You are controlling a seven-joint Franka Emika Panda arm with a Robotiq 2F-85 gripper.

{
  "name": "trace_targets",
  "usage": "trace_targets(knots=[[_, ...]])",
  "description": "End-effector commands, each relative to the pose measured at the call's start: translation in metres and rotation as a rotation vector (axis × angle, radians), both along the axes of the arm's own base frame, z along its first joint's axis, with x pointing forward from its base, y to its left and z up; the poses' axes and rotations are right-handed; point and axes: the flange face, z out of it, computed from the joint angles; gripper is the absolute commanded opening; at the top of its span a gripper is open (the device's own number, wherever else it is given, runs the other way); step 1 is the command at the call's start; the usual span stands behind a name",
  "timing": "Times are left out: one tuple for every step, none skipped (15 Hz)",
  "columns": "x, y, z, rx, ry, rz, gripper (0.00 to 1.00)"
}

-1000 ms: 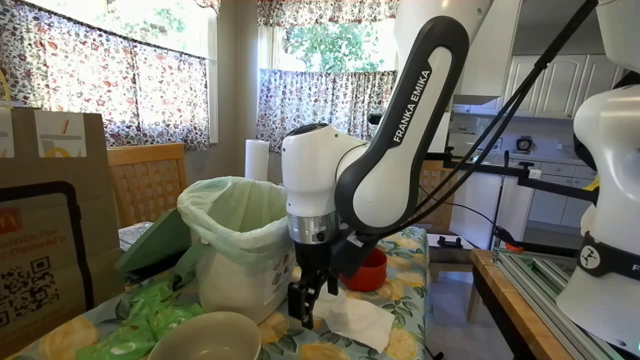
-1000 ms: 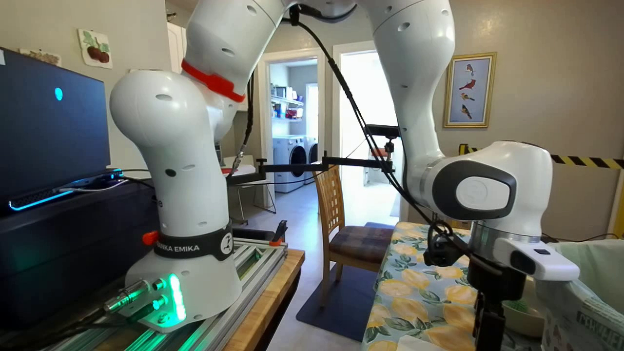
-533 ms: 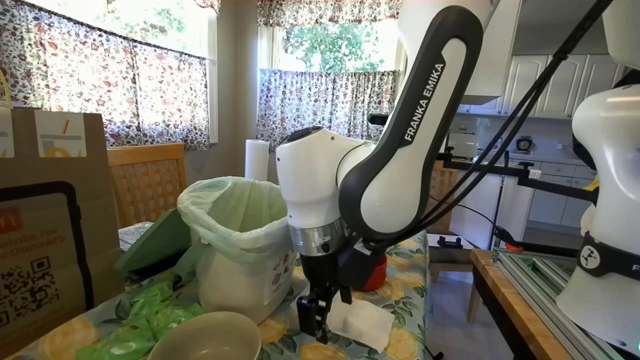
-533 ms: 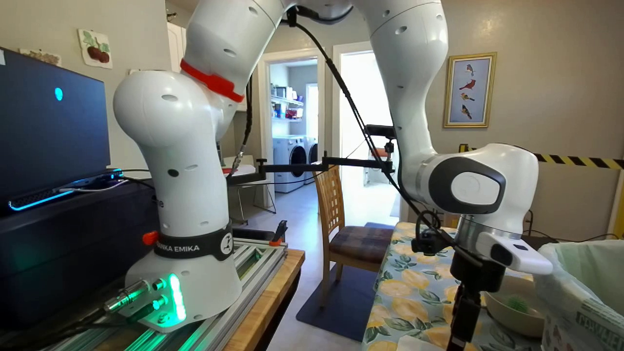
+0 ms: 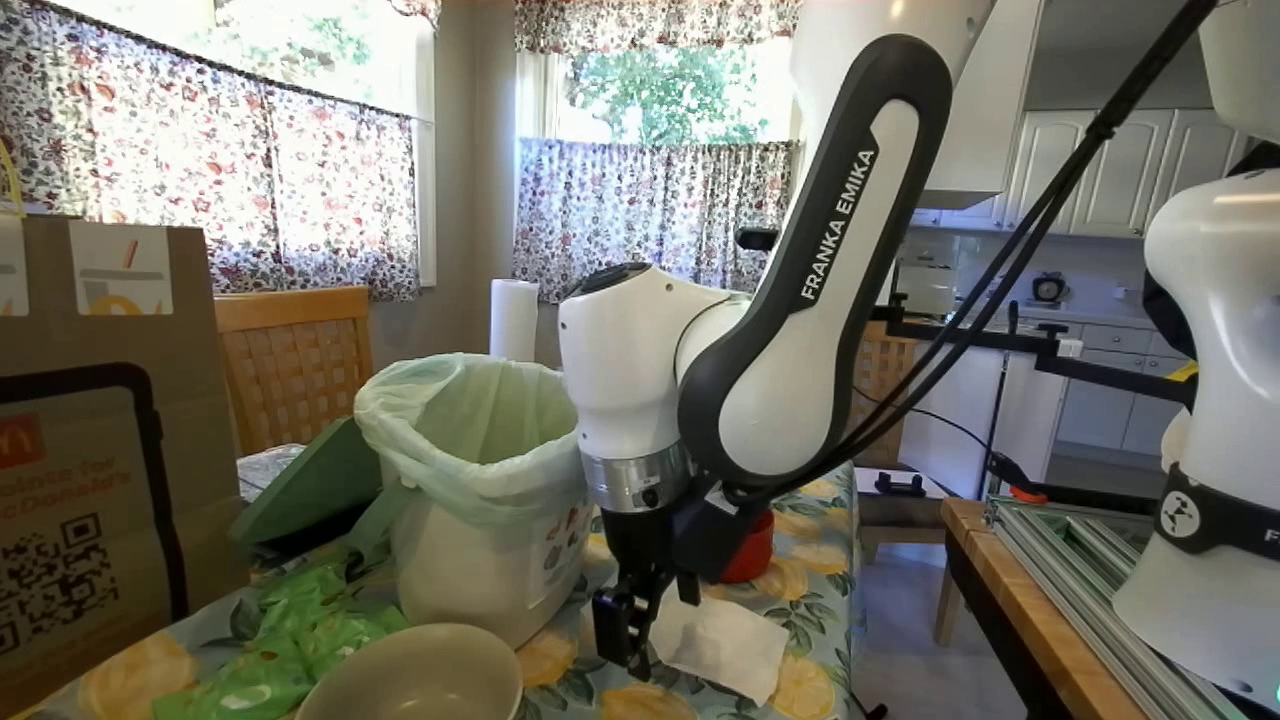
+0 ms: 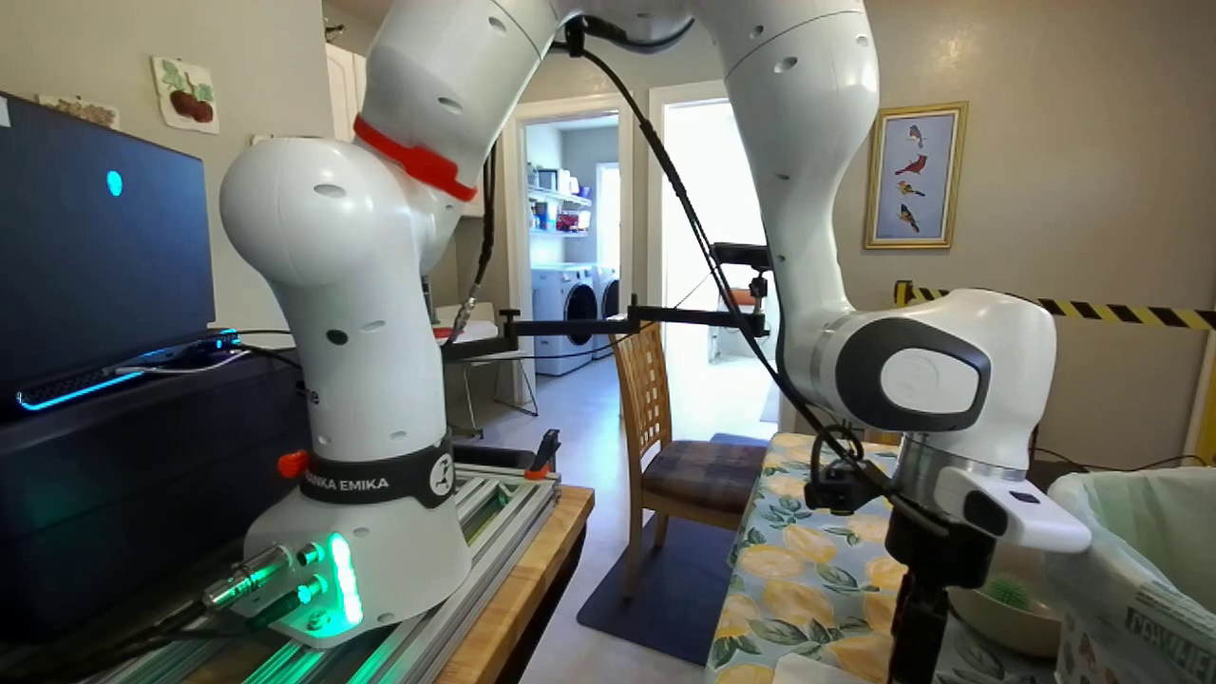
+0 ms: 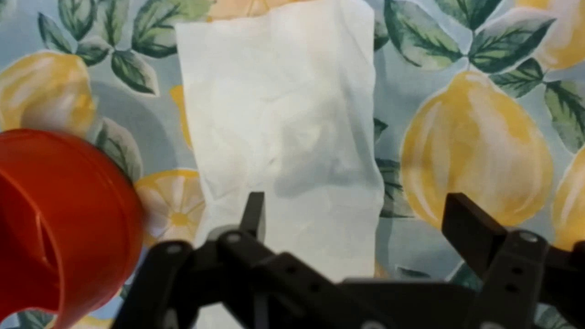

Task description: Put the white napkin in the red lid then tilt the lid over the bin to the throw the napkin in.

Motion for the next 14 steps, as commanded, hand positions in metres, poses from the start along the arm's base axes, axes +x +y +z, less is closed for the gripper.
trace_targets(knots=[[0.006,-0.01,-0.009,-0.019,-0.023,-0.006,0.97],[0.007,-0.013,-0.012,-0.025,-0.024,-0.01,0.74],[0.007,-0.014,-0.014,-0.029,-0.025,-0.012,0.72],[0.007,-0.016,-0.015,-0.03,-0.022,-0.016,0.7],[0.007,-0.017,-0.017,-0.033,-0.019,-0.019,0.63],[0.007,-0.018,-0.018,-0.037,-0.016,-0.02,0.53],[0.006,-0.019,-0.019,-0.037,-0.011,-0.023,0.45],[0.005,-0.019,-0.019,-0.037,-0.007,-0.025,0.37],[0.003,-0.018,-0.015,-0.027,0.0,-0.028,0.3],[0.001,-0.016,-0.01,-0.021,0.003,-0.025,0.22],[-0.003,-0.013,-0.004,-0.007,0.009,-0.021,0.15],[-0.008,-0.01,0.004,-0.001,0.01,-0.017,0.06],[-0.012,-0.007,0.01,-0.001,0.01,-0.014,0.01],[-0.015,-0.005,0.018,0.006,0.014,-0.014,0.0]])
